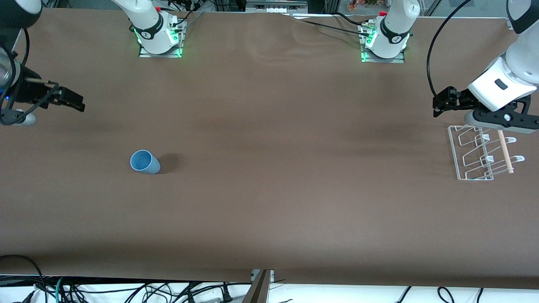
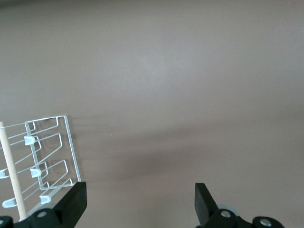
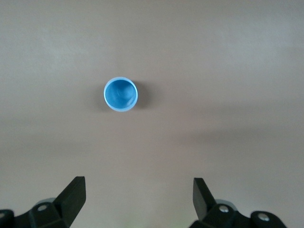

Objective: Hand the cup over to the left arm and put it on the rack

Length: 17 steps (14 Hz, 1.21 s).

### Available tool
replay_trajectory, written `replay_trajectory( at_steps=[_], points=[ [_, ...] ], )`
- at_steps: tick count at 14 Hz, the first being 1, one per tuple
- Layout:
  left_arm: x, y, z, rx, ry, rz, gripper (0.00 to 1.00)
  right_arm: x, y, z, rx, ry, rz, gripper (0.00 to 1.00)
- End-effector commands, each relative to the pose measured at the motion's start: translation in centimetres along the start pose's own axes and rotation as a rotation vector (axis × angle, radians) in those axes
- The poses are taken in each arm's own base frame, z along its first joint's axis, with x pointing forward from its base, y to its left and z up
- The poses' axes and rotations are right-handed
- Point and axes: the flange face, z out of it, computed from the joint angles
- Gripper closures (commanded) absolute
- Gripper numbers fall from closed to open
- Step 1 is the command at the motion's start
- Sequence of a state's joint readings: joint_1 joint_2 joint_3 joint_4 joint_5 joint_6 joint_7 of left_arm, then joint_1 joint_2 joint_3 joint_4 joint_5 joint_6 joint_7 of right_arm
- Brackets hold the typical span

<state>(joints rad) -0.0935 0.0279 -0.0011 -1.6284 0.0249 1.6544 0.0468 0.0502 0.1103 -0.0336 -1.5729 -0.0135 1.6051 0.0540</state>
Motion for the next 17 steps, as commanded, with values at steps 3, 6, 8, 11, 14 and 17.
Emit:
replay_trajectory(
  at_steps=[3, 6, 8, 11, 14, 17],
  points=[
    [-1.6, -0.4, 1.0, -0.039, 0.002, -0.022, 0.00, 5.0, -2.3, 9.3, 0.027, 0.059, -0.066, 0.00],
    [-1.4, -0.4, 0.9, -0.039, -0.009, -0.022, 0.00, 6.1, -2.7, 15.6, 0.024, 0.050, -0.100, 0.00],
    [-1.5, -0.4, 1.0, -0.034, -0.018, -0.021, 0.00, 6.4, -3.1, 20.2, 0.024, 0.063, -0.174, 0.00],
    [-1.7, -2.0, 1.1, -0.029, -0.026, -0.045, 0.00, 6.4, -2.9, 22.1, 0.023, 0.075, -0.226, 0.00],
    [-1.7, -2.1, 1.3, -0.035, -0.029, -0.049, 0.00, 5.9, -2.9, 25.8, 0.023, 0.022, -0.235, 0.00],
    [-1.4, -1.6, 1.5, -0.038, -0.030, -0.041, 0.00, 6.0, -2.7, 27.0, 0.022, 0.017, -0.235, 0.00]
  ],
)
